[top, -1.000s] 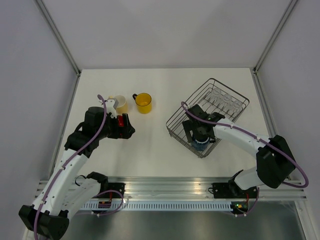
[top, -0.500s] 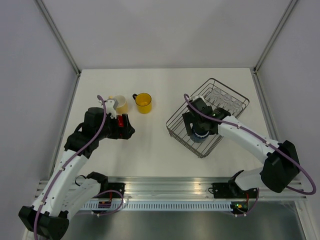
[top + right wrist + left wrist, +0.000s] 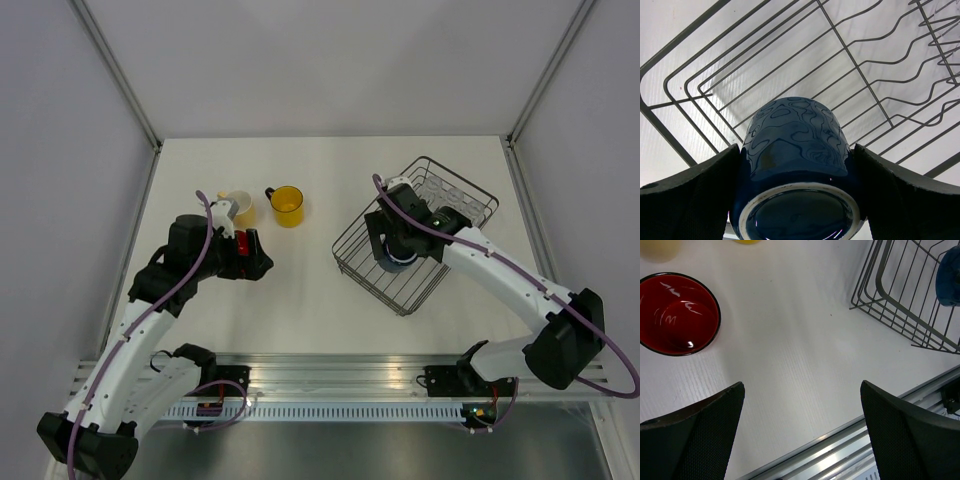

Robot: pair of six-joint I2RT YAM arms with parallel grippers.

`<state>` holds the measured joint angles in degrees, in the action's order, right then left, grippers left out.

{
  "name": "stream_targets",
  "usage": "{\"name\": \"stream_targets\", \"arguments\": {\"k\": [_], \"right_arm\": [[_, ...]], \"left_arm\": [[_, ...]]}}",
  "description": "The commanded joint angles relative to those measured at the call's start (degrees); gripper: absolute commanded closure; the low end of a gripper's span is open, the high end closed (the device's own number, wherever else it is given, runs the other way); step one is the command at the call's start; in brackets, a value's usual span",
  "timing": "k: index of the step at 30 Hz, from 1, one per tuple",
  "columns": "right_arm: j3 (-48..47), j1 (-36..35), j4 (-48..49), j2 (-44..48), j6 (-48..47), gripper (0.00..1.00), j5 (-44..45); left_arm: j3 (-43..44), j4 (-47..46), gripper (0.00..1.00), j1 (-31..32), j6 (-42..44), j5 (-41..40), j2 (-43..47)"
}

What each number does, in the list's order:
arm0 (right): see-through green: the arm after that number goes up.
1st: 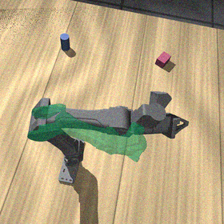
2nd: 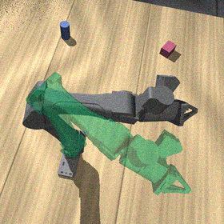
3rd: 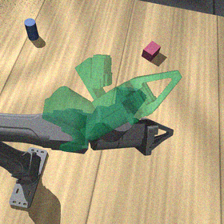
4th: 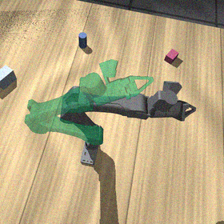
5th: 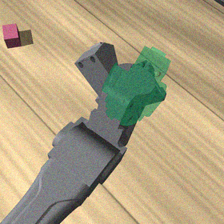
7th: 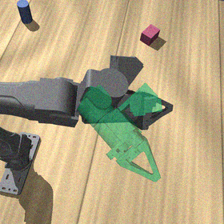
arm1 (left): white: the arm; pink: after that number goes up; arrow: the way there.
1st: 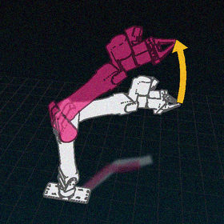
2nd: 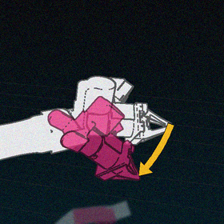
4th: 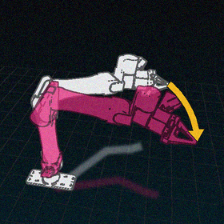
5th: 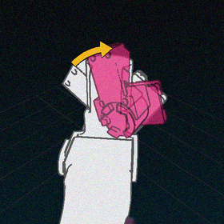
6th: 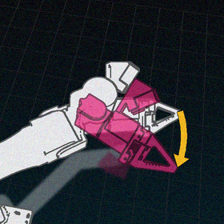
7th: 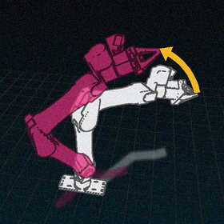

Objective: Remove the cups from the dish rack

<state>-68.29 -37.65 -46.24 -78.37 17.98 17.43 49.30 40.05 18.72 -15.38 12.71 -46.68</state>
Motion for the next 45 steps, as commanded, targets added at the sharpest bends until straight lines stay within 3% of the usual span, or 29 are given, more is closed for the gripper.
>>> {"name": "stream_targets", "arguments": {"k": [1, 6, 9, 12, 15, 19, 22, 28, 38, 43, 45], "right_arm": [[-3.86, -0.06, 0.80, 1.72, -0.40, 1.00, -0.37], [-5.45, -0.06, 1.50, 3.13, 0.04, 1.00, -2.66], [-6.33, 0.03, 1.94, 4.01, 0.83, 1.00, -4.15], [-7.03, 0.21, 3.69, 5.59, 1.97, 1.00, -7.31], [-7.56, 0.21, 5.62, 6.91, 3.73, 1.00, -10.74], [-7.64, 0.12, 9.49, 9.37, 5.84, 1.00, -17.15], [-6.86, 0.21, 14.14, 10.43, 8.12, 1.00, -27.34], [-4.48, 0.03, 25.40, 11.57, 16.03, 1.00, -43.69], [-1.94, -1.11, 35.42, 12.80, 22.70, 1.00, -51.70], [-0.18, -2.34, 40.08, 12.98, 25.09, 1.00, -53.03], [0.52, -2.95, 42.01, 13.06, 26.05, 1.00, -53.64]], "left_arm": [[-0.17, -2.96, 0.00, 0.09, 1.40, 3.19, 1.06], [-0.52, -5.15, 0.00, 0.09, -2.10, 8.80, 1.94], [-3.32, -11.03, 0.00, 0.26, -6.67, 13.64, 3.52], [-7.19, -20.43, 0.00, 0.96, -12.29, 21.72, 5.36], [-11.14, -31.23, 0.00, 2.81, -17.48, 23.85, 6.94], [-16.67, -45.74, 0.00, 5.88, -23.19, 25.69, 7.56], [-19.93, -58.65, 0.00, 9.39, -25.75, 26.49, 6.69], [-23.62, -75.34, 0.00, 16.25, -25.40, 23.94, 5.81], [-26.36, -99.26, 0.00, 18.63, -30.94, 25.61, 2.03], [-26.10, -103.68, 0.11, 20.30, -31.21, 25.87, 0.27], [-26.10, -104.82, 0.25, 20.48, -31.12, 25.61, 0.01]]}}
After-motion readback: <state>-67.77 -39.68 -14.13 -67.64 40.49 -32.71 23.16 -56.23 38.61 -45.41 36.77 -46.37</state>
